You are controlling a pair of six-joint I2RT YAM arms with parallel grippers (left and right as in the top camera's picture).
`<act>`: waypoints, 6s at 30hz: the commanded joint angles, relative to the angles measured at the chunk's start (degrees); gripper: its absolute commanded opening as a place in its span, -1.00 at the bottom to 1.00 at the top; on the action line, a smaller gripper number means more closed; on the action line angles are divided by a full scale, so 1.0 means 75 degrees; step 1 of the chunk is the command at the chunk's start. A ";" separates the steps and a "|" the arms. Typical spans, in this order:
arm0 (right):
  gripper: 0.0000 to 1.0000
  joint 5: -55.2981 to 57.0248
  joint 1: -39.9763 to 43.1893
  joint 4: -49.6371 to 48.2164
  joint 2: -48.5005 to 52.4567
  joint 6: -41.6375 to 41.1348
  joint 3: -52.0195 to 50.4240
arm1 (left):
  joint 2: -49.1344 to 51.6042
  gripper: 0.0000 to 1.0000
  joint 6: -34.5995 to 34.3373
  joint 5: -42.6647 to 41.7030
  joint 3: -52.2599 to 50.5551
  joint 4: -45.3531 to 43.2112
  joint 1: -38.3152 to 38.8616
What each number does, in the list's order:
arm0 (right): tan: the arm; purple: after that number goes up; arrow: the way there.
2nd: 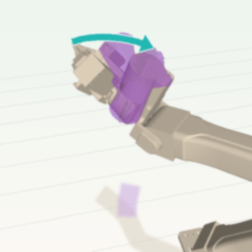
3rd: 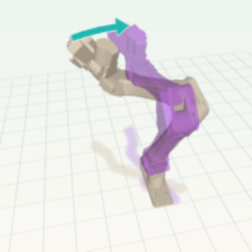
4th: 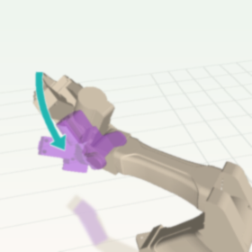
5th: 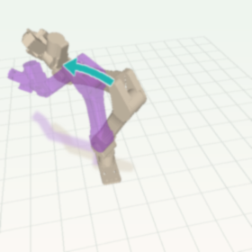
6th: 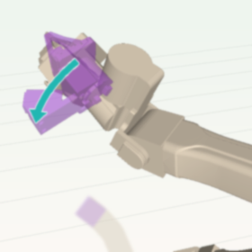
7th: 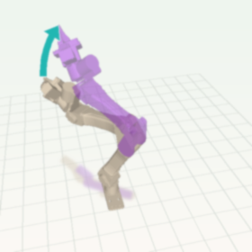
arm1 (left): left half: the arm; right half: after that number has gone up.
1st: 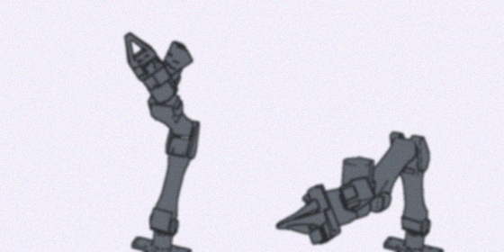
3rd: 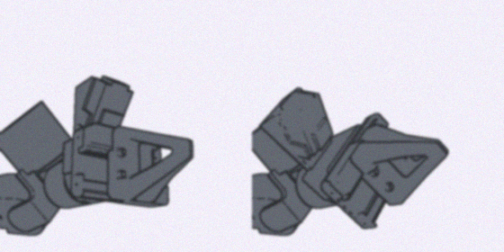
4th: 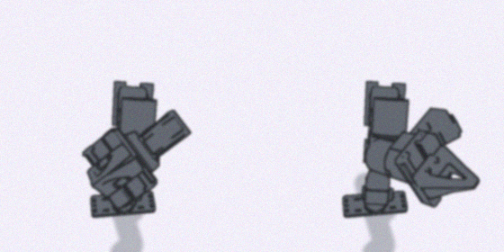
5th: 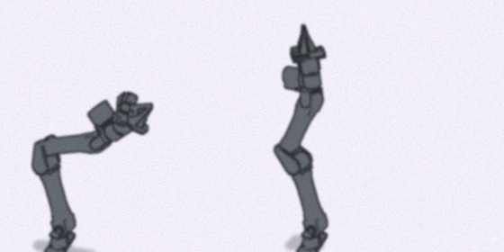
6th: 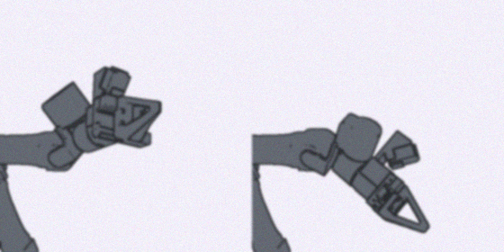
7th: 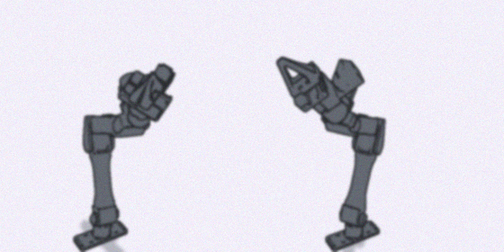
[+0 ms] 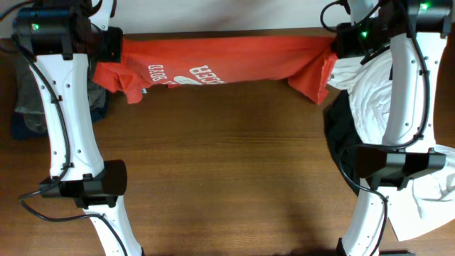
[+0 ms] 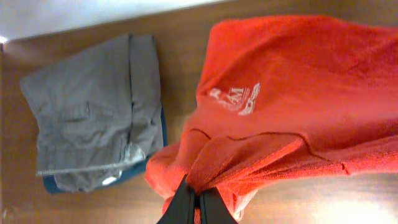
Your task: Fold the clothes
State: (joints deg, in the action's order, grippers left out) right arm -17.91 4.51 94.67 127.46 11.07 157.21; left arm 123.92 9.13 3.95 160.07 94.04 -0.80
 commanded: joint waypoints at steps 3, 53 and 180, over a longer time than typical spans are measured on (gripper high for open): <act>-0.92 0.0073 0.0108 -0.0082 -0.0959 0.0294 0.0050 | -0.0801 -1.00 -0.0119 0.0073 0.0087 -0.0067 -0.0117; -0.92 0.0038 0.0134 -0.2113 -0.3159 0.0093 0.0653 | -0.3255 -1.00 -0.0064 0.0329 0.0128 -0.3296 -0.0117; -0.92 0.0475 0.1460 -0.1842 -0.5345 -0.0603 -1.1540 | -0.3200 -1.00 -0.0195 -0.1734 -0.9337 -0.1399 0.0335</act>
State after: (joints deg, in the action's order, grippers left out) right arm -14.81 13.45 82.11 88.31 7.20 71.00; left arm 100.07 9.13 -9.26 91.90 84.95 1.87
